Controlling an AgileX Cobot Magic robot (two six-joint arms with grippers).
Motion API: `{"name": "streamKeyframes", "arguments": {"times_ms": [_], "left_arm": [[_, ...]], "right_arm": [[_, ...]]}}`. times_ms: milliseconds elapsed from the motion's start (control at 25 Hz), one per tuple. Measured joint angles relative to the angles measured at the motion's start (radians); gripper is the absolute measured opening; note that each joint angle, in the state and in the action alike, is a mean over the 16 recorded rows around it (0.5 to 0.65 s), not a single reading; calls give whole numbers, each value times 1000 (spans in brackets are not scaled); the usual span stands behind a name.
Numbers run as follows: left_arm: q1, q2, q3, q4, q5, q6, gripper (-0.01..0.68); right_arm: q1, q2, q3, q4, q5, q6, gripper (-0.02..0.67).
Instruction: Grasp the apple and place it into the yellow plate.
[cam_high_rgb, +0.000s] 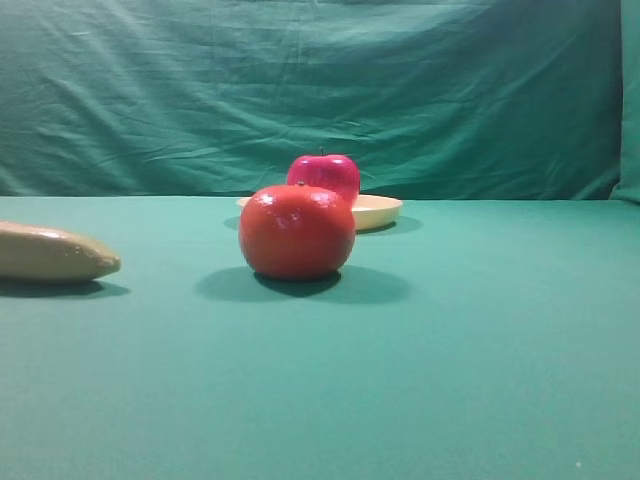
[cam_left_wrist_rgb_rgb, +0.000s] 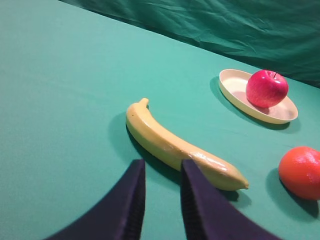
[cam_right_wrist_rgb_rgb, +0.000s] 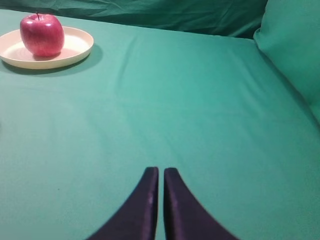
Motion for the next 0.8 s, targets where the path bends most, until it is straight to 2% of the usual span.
{"name": "streamKeyframes", "arguments": {"times_ms": [800], "left_arm": [[0, 0, 0, 0, 0, 0, 157]], "right_arm": [[0, 0, 2, 6, -2, -3, 0]]}}
